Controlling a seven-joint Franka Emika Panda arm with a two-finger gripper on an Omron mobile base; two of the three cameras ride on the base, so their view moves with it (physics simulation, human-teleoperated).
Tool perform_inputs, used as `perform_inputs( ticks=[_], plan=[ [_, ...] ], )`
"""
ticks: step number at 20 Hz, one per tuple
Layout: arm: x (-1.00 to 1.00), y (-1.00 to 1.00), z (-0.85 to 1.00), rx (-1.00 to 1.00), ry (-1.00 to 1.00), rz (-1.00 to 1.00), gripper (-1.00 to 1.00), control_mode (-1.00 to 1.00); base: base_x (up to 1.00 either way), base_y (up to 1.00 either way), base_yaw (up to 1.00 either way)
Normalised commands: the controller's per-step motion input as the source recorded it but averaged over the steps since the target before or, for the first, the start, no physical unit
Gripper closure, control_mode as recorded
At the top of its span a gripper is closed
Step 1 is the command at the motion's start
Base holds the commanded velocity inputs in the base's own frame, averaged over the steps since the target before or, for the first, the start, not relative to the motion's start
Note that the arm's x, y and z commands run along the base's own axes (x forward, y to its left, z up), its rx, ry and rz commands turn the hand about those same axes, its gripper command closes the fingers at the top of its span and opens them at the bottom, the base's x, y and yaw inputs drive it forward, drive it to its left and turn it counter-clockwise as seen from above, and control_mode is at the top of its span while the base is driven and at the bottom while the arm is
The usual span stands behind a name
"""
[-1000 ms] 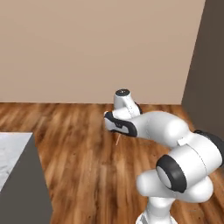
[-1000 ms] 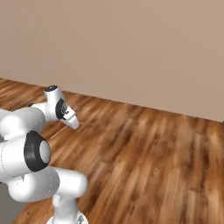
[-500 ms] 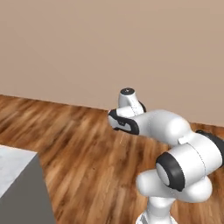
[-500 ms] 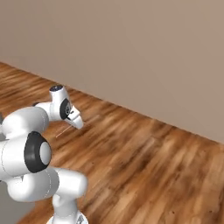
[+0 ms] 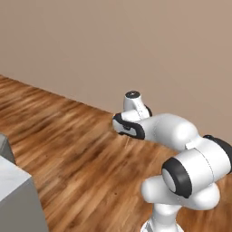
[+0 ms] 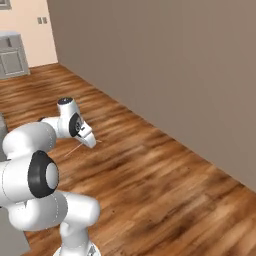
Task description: Take a straw from the drawer in front and place it inside the glass cup on the dining counter.
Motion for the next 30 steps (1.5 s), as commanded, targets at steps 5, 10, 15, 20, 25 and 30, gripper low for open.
perform_inputs(
  ticks=[5,10,15,20,25,30],
  plan=[
    [0.00,0.00,0.00,0.00,0.00,0.00,1.00,1.00,1.00,-0.36,0.51],
    [0.00,0.00,0.00,0.00,0.00,0.00,1.00,1.00,1.00,-0.35,0.50],
    [0.00,0.00,0.00,0.00,0.00,0.00,1.00,1.00,1.00,-0.33,0.44],
    [0.00,0.00,0.00,0.00,0.00,0.00,1.00,1.00,1.00,-0.35,0.27],
    [0.00,0.00,0.00,0.00,0.00,0.00,1.00,1.00,1.00,-0.36,0.24],
    [0.00,0.00,0.00,0.00,0.00,0.00,1.00,1.00,1.00,-0.33,0.39]
  ],
)
